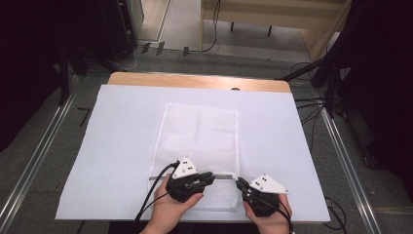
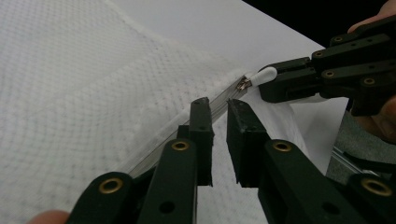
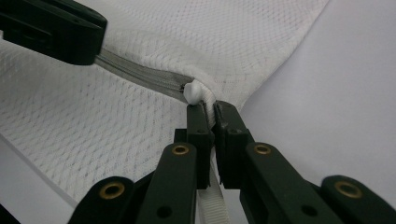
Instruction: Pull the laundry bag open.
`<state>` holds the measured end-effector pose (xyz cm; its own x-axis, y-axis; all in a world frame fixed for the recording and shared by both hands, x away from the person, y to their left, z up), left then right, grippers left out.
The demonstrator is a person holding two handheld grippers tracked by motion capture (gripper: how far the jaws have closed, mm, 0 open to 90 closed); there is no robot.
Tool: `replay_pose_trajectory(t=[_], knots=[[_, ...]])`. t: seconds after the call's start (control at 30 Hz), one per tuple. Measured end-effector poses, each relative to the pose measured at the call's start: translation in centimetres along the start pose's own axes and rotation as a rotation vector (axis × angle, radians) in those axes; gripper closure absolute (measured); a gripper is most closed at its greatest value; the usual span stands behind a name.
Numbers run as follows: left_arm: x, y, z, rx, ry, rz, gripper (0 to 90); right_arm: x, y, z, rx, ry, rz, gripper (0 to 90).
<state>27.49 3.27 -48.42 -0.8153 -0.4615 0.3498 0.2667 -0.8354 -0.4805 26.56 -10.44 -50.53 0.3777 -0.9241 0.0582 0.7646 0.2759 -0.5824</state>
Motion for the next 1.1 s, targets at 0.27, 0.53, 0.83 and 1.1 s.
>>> replay_pose_trajectory(t=[0.27, 0.53, 0.83, 1.1], knots=[[1.0, 2.1, 0.5, -0.019, -0.001, -0.019, 86.5, -0.3, -0.3, 0.4, 0.014, -0.002, 0.004, 87.2], [1.3, 2.1, 1.1, 0.001, -0.006, -0.026, 90.0, -0.6, -0.3, 0.4, 0.018, -0.013, 0.005, 87.3], [1.6, 2.2, 1.7, 0.021, -0.029, -0.043, 80.9, -0.8, -0.3, 0.5, 0.022, -0.023, 0.001, 87.3], [1.8, 2.2, 2.4, 0.039, -0.044, -0.051, 77.6, -0.9, -0.3, 0.5, 0.025, -0.028, 0.002, 87.3]])
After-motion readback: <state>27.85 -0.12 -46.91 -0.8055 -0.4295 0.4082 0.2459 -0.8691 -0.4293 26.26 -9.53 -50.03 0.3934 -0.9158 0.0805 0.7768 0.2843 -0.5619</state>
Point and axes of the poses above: each handheld gripper's, and its own axes: y roughly forward along the jaws, z roughly out of its top, x roughly to its right, the point moved 9 cm from there along y, roughly forward along the jaws, and after that the axes turned 12 degrees about -z, right-handed, at the moved point
